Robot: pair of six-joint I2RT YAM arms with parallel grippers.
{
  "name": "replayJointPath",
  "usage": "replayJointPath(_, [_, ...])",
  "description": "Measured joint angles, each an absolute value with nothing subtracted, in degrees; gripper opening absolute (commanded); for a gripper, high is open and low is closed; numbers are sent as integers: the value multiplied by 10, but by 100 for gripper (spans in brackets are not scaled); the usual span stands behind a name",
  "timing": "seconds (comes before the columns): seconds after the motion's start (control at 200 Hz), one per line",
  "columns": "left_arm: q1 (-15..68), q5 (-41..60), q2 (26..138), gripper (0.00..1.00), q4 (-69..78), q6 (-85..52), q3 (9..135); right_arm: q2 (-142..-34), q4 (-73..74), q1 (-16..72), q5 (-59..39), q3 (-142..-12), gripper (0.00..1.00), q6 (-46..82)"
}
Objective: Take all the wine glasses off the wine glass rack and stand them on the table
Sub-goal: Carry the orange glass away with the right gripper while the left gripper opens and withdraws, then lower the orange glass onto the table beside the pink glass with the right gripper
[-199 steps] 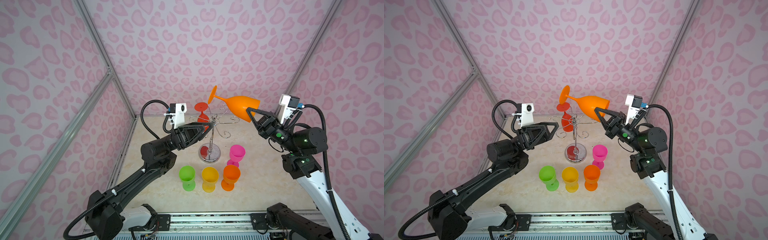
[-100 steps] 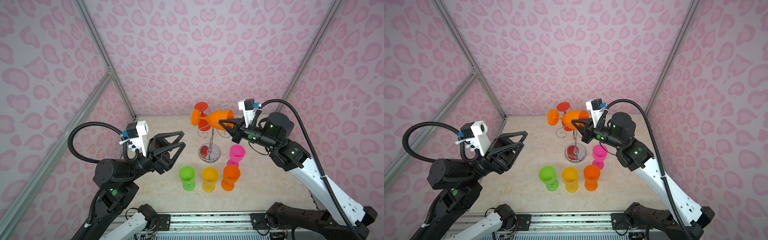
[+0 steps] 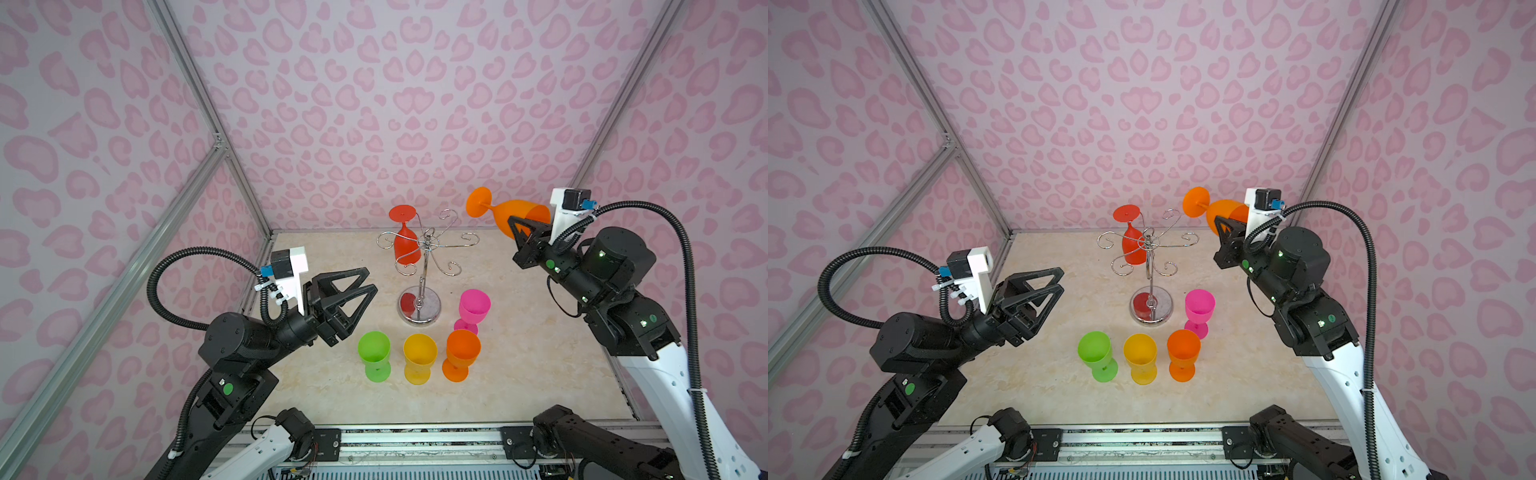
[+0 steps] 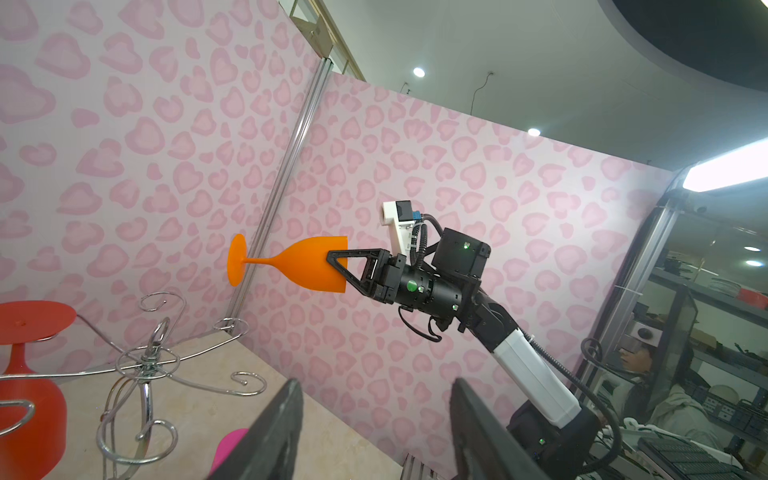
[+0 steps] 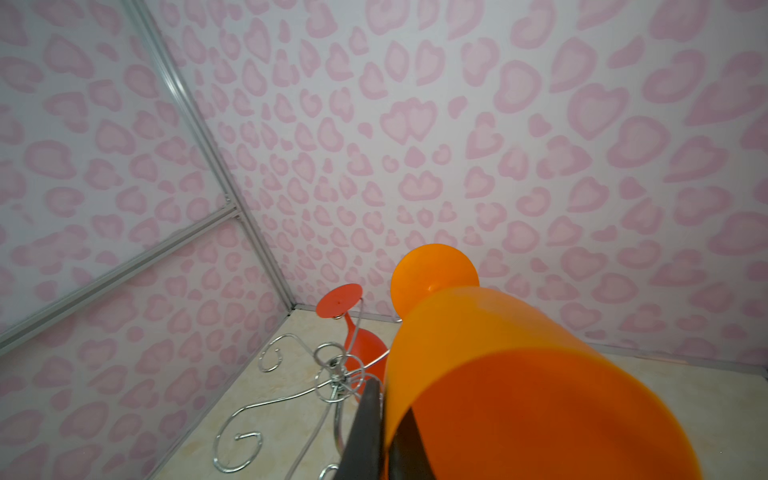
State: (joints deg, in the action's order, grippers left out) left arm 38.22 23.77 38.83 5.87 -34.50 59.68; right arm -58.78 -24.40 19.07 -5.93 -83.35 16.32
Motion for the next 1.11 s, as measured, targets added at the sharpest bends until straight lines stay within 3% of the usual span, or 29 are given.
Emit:
replayJointPath(0.12, [382,237,391,59,59,-343,596,-612,-296,105,-48,-837,0,174])
replayJointPath(0.275, [382,236,394,59,58,-343,594,-681,-359,65,-68,-839,0,171])
replayJointPath(0.615, [382,234,395,58,57,-343,591,-859,-437,90,-105,-843,0,117])
replayJointPath(1.105, [382,238,425,58,54,-343,595,-939,-491,127,-86,-871,0,77])
